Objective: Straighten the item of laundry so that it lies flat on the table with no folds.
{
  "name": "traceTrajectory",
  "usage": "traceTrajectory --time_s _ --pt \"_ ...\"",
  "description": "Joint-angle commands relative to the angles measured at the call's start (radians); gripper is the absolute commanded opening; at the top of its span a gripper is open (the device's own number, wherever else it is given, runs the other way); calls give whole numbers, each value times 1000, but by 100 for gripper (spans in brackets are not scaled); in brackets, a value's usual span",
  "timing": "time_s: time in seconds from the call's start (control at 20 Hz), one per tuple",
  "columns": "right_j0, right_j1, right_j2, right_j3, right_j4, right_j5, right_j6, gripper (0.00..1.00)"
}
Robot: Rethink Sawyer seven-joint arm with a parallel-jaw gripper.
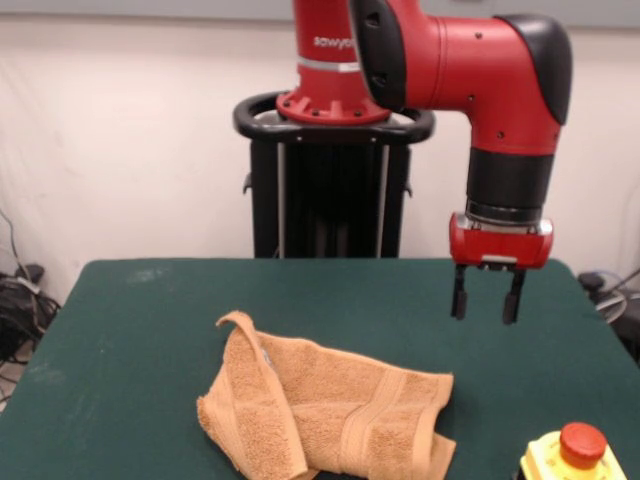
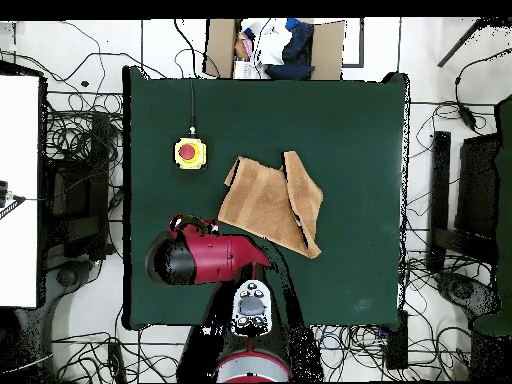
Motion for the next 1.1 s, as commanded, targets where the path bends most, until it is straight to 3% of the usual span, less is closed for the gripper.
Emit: traceTrajectory --time_s 0.05,0.15,0.35,0.55,0.75,0.9,1.1 --pt "29 -13 12 164 -16 97 -319 100" --pt "55 -8 22 156 19 160 -283 100" --pt "85 16 37 145 22 168 -237 100" --pt "198 91 84 104 9 90 4 100" --pt "276 147 85 39 -10 91 141 100" --pt "334 190 75 28 14 -16 205 100" --pt "436 240 32 -4 -21 -52 377 100"
